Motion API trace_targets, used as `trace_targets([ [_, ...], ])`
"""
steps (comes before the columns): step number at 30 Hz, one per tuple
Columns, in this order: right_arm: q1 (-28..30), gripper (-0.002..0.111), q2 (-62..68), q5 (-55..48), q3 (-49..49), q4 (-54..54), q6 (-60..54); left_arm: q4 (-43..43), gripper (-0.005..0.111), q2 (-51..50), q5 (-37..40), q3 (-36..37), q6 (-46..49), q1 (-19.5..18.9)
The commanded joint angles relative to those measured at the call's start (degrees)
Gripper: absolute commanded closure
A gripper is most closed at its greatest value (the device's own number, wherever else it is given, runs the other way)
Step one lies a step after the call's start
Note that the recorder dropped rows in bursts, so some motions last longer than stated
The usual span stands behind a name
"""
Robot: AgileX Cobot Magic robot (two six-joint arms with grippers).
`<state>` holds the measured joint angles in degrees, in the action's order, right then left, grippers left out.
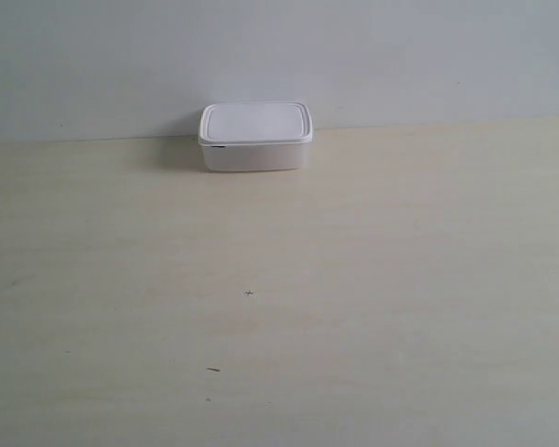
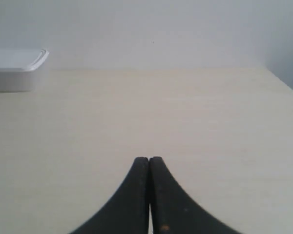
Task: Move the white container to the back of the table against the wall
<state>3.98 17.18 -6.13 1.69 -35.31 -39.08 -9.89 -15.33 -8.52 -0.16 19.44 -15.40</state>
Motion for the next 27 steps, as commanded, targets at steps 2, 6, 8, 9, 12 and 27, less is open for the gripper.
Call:
trace_targets([
  [2,0.31,0.108,-0.48,-2.10,-1.69,4.86,0.11,0.74,0.107,1.26,3.61,0.16,-0.12,0.01],
  [6,0.31,0.108,-1.02,-3.93,-1.69,8.56,0.11,0.74,0.107,1.62,3.72,0.16,-0.12,0.01],
  [8,0.31,0.108,-1.10,-4.57,-1.69,11.85,0.11,0.74,0.107,1.61,4.21,0.16,-0.12,0.01],
  [9,0.31,0.108,-1.14,-5.05,-1.69,13.34,0.11,0.74,0.107,1.73,4.97,0.16,-0.12,0.01],
  [12,0.31,0.108,-1.39,-8.15,-1.69,16.92,0.11,0.74,0.107,1.92,10.25,0.16,-0.12,0.01],
  [27,0.31,0.108,-5.76,-9.86,-1.69,17.22,0.11,0.74,0.107,2.88,20.04,0.16,-0.12,0.01],
])
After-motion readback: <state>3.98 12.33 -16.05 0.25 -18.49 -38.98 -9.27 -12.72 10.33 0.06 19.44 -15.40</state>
